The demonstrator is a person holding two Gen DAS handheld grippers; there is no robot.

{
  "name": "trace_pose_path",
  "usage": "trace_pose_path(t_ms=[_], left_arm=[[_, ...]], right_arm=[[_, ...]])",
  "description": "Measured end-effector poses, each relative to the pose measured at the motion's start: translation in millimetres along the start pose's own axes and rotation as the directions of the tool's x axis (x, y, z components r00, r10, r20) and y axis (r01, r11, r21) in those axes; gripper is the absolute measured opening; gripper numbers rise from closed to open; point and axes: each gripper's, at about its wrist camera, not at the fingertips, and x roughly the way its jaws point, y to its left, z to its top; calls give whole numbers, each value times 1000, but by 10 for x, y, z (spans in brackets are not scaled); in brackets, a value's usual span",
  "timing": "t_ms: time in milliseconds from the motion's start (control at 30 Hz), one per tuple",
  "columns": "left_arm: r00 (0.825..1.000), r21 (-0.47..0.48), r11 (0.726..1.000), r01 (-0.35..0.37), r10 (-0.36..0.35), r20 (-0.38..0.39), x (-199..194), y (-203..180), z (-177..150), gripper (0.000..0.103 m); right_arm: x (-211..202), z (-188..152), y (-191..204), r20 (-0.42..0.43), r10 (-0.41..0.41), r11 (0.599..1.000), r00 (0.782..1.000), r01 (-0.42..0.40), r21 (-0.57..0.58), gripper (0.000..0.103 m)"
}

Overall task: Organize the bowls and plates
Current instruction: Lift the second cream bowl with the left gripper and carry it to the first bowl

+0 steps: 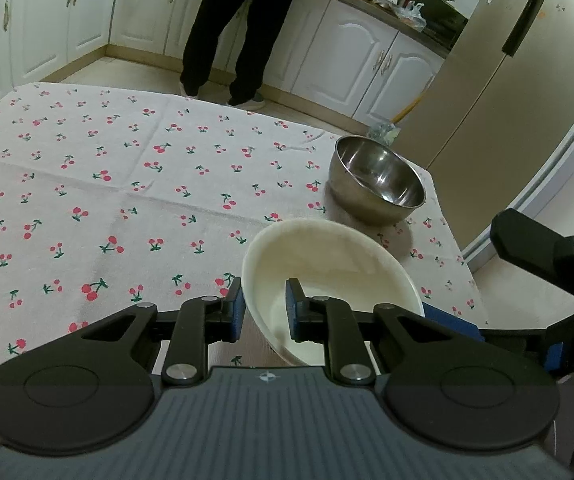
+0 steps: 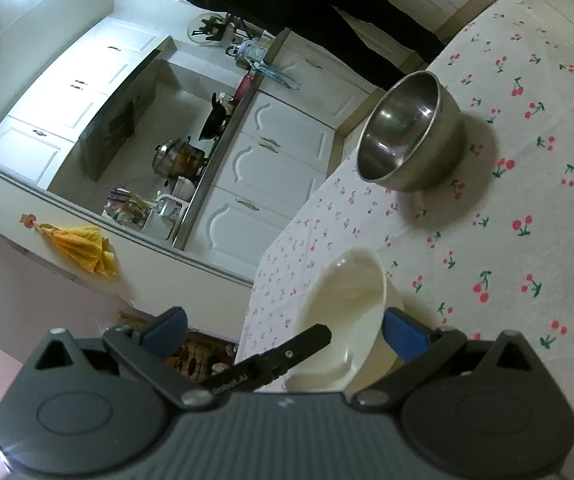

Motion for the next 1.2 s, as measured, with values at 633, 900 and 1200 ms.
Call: trace_pose_path(t_ms=[633,900,1200], left_arm=[[998,6,1000,10,-10,59,-274,-21,-56,18],[996,-6,999,43,-43,82,-445,-28,-127,18],[993,-21,999,50,-48,104,-576,6,-187,18]], right_arm=[[-41,-39,190,-16,70,993,997,-72,-93,103],[-149,-19,254,-21,128,983,992,-130,-130,103],[-202,-56,377,-43,160,969,986,-165,-185,103]])
